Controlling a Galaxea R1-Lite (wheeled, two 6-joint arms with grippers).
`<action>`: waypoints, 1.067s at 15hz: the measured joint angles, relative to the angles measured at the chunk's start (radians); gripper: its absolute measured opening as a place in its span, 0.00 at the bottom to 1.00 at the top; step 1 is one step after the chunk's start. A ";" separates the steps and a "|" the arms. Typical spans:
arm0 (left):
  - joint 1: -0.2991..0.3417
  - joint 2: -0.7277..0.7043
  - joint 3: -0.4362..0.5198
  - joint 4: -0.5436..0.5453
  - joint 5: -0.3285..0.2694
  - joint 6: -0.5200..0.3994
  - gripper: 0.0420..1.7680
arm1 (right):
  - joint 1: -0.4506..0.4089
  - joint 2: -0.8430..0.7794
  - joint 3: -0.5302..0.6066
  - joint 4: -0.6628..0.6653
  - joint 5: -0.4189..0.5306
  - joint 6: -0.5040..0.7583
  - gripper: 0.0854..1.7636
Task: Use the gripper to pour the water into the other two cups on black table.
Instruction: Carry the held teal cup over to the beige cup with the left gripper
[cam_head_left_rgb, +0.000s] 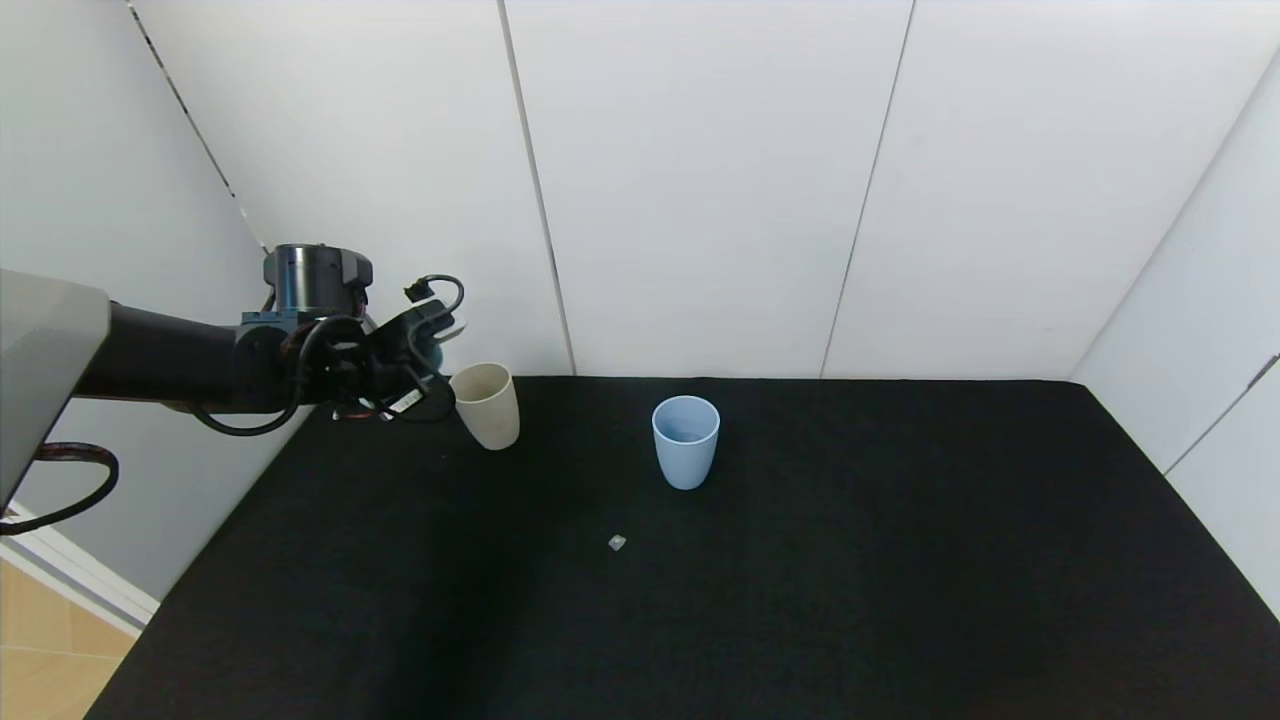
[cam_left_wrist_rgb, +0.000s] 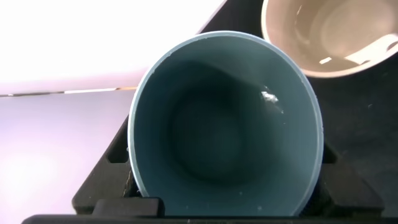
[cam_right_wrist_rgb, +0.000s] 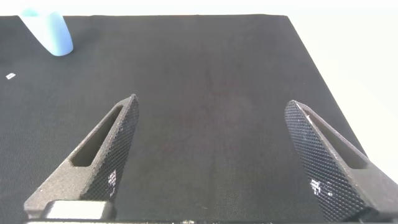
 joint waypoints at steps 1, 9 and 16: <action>-0.005 0.000 -0.001 0.000 0.015 0.020 0.67 | 0.000 0.000 0.000 0.000 0.000 0.000 0.97; -0.041 0.009 -0.027 -0.004 0.113 0.165 0.67 | 0.000 0.000 0.000 0.000 0.000 0.000 0.97; -0.060 0.010 -0.033 -0.013 0.170 0.291 0.67 | 0.000 0.000 0.000 0.000 0.000 0.000 0.97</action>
